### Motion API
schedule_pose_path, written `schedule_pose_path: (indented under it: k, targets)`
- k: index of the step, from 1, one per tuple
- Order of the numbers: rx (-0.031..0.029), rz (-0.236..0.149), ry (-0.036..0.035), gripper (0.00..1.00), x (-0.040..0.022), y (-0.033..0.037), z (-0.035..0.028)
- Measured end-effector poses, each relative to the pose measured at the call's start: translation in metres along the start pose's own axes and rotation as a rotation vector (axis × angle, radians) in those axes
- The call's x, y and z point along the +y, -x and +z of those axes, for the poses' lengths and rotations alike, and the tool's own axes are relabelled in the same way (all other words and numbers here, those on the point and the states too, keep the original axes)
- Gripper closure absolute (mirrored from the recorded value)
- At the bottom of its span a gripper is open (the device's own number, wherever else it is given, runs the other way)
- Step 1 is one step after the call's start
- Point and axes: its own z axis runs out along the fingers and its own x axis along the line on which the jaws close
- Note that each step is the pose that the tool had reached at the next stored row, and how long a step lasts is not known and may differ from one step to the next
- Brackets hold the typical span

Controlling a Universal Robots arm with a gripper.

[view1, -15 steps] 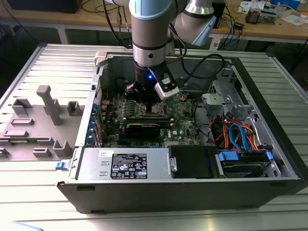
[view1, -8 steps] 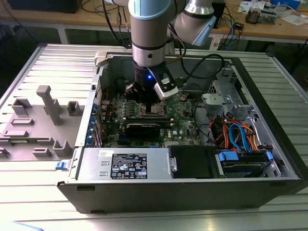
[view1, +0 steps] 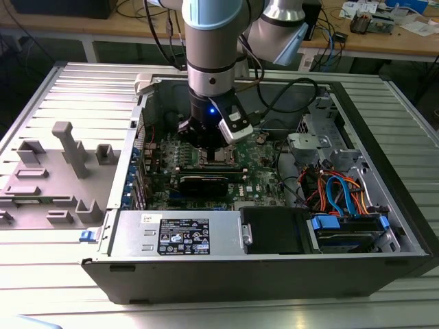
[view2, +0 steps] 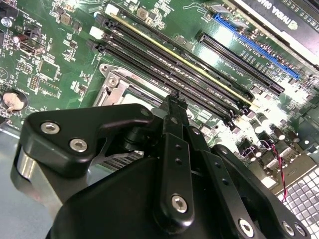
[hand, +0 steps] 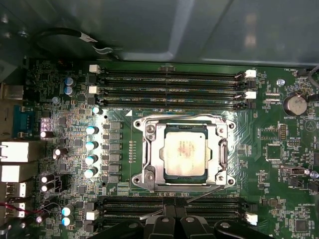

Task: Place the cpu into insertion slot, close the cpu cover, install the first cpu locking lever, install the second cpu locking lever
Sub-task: 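Install the second cpu locking lever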

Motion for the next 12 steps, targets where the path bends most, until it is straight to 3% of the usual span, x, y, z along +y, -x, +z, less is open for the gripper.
schedule_pose_path:
  k: [12]
  targets:
    - [-0.0001,0.0,0.0001,0.89,-0.0001,-0.0109,0.0035]
